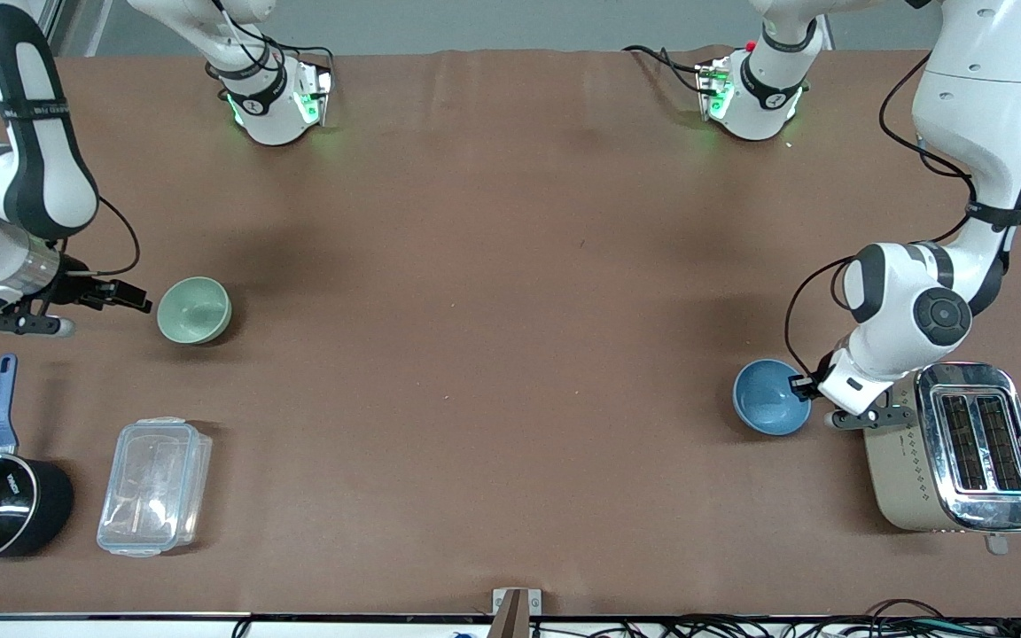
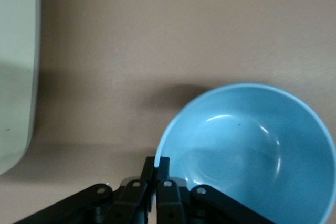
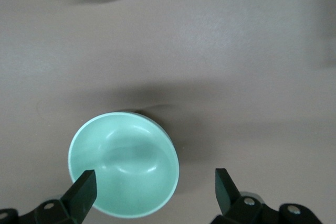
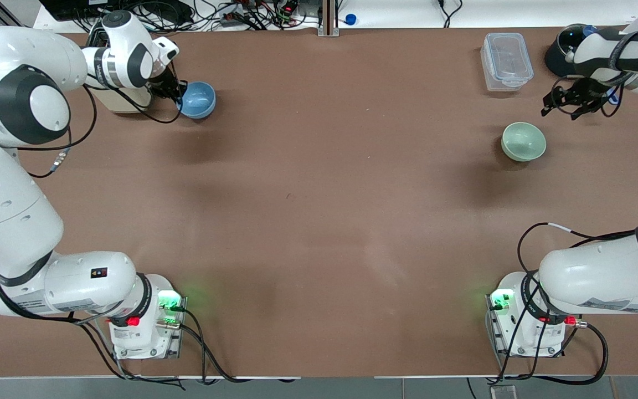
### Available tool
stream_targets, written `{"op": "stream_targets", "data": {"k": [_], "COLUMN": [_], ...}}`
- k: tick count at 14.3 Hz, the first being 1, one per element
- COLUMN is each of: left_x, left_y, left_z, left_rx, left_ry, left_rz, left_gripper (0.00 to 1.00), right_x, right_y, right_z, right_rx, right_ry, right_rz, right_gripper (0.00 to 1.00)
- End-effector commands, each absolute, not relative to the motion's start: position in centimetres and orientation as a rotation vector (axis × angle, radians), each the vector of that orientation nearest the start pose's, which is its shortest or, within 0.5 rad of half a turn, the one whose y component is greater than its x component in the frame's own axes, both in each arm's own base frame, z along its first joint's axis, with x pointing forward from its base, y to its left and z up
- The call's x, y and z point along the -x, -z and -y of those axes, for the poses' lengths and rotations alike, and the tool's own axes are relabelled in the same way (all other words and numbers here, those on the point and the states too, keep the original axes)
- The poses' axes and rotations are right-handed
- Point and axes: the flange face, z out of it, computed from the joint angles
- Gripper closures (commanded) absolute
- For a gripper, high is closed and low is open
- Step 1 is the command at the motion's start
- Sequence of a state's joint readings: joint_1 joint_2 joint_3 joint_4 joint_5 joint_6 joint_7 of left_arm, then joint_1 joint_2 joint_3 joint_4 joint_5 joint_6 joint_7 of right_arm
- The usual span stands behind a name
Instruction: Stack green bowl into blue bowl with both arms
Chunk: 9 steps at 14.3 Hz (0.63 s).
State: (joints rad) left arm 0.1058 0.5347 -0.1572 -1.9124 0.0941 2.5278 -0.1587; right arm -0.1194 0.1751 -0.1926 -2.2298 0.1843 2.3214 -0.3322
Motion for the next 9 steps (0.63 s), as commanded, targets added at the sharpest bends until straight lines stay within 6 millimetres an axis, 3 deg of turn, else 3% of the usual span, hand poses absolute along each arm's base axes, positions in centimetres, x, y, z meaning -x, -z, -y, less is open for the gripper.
{"op": "stream_targets", "data": {"k": [1, 3, 6, 9], "left_x": [-63.8, -63.6, -62.3, -59.4], "left_y": [-24.0, -25.3, -26.7, -27.3], "left_z": [6.5, 9.4, 16.4, 26.6], "left_rx": [3.186, 3.194, 3.198, 3.208], "left_ry": [0.178, 0.194, 0.175, 0.147], "left_rz": [0.116, 0.133, 0.217, 0.343], "left_gripper": [1.00, 1.00, 1.00, 1.00], "right_x": [-49.7, -48.6, -47.7, -47.2], "right_y": [-25.1, -22.8, -21.0, -19.8], "right_z": [16.7, 17.8, 18.6, 19.2], "right_rx": [2.932, 2.853, 2.799, 2.796], "right_ry": [-0.063, -0.045, -0.016, -0.038], "right_rz": [-0.132, -0.102, -0.041, -0.021], "right_gripper": [0.01, 0.01, 0.02, 0.05]}}
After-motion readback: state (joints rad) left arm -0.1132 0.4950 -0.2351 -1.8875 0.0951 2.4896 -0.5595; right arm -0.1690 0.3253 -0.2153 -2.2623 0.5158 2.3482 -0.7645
